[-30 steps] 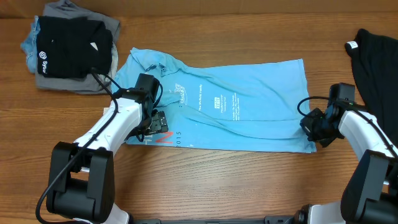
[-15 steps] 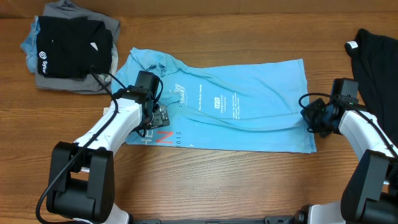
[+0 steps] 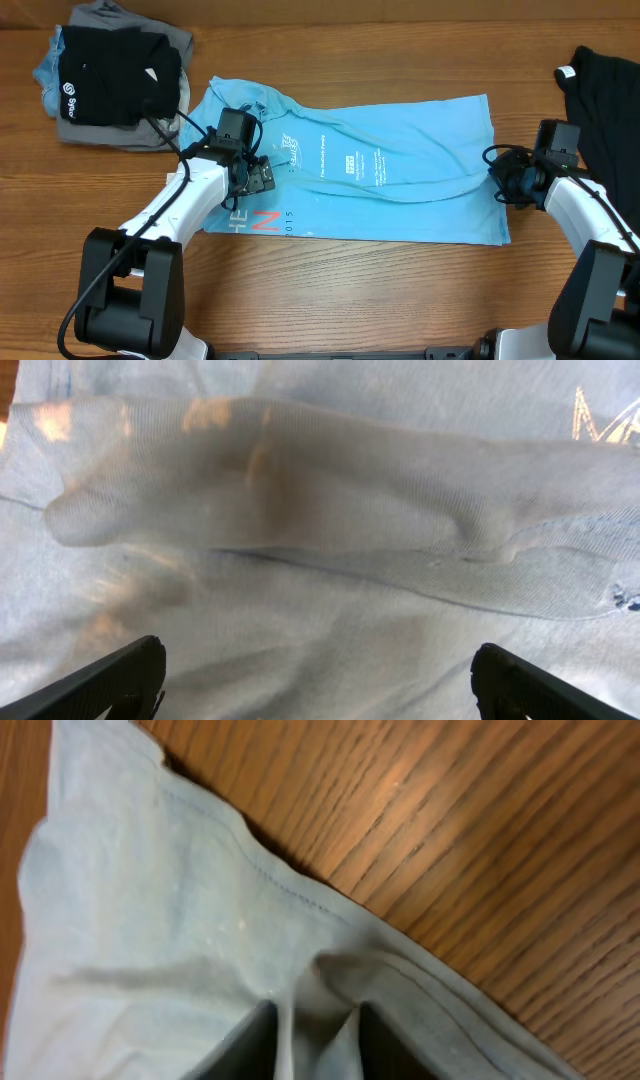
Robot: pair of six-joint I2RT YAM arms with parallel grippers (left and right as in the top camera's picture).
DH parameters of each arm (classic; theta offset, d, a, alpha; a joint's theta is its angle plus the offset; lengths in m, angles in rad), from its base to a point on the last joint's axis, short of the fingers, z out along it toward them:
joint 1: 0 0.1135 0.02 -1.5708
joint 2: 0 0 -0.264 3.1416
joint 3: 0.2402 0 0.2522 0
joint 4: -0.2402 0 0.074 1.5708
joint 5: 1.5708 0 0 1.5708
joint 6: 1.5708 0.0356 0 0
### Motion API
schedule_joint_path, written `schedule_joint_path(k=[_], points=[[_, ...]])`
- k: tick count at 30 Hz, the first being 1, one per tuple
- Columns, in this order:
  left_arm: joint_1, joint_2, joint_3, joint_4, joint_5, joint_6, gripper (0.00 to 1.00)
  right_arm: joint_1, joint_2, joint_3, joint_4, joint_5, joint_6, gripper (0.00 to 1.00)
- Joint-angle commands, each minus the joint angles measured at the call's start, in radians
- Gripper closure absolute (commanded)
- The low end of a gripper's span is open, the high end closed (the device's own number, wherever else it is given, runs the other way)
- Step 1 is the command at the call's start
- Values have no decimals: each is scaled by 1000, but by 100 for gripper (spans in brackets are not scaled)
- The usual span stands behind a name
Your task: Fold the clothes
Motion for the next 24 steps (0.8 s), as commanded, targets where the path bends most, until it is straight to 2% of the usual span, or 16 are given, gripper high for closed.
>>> schedule_joint_path(k=[1, 2, 3, 9, 13, 16, 18, 24], points=[[5, -11, -6, 14, -16, -19, 0, -2, 4, 24, 0, 15, 1, 10], [5, -11, -5, 17, -28, -20, 0, -2, 4, 24, -5, 13, -5, 3], [5, -11, -1, 16, -41, -20, 0, -2, 4, 25, -10, 6, -19, 0], [-2, -48, 61, -64, -34, -20, 2, -2, -2, 103, -150, -72, -56, 0], [-31, -105, 81, -95, -32, -19, 10, 7, -3, 182, -291, -277, -91, 3], [-50, -118, 81, -109, -29, -25, 5, 57, -3, 192, -371, -419, -134, 4], [-51, -111, 81, -130, -30, -45, 0, 109, -3, 192, -422, -407, -134, 4], [-39, -79, 81, -182, -29, -58, 0, 282, -2, 172, -428, -395, -73, 4]])
